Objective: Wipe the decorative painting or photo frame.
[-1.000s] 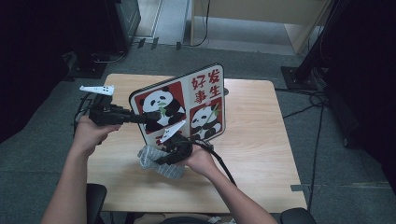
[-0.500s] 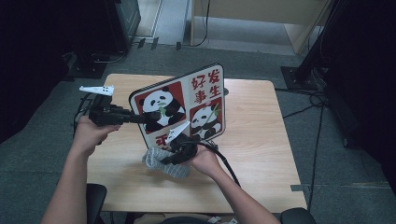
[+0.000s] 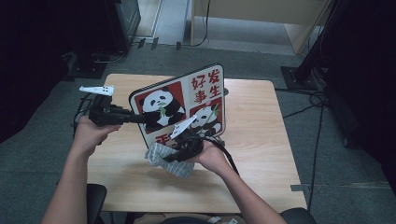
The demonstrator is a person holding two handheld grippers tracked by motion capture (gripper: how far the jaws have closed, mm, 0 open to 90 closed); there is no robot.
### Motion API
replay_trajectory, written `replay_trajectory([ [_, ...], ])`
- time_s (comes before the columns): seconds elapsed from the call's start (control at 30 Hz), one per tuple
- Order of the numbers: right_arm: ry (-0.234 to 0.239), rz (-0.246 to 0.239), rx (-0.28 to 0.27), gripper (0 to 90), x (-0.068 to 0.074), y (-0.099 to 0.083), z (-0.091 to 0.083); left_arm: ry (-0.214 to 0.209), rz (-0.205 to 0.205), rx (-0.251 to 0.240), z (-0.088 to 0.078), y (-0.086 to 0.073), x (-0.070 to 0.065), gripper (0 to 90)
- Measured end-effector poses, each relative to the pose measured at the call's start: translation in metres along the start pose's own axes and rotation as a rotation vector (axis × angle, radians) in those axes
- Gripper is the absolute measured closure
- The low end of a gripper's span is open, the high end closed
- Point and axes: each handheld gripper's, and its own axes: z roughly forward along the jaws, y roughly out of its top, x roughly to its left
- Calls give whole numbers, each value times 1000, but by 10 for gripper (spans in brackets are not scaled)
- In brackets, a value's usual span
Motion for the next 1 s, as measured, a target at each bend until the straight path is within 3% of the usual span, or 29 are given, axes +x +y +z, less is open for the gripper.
replay_trajectory([
  [0.5, -18, -4, -54, 715, 14, 37, -58, 7, 2, -3, 0, -1, -1, 742],
  [1.0, -78, -11, -100, 711, 16, 86, -108, 10, 6, -8, 0, -1, -2, 745],
])
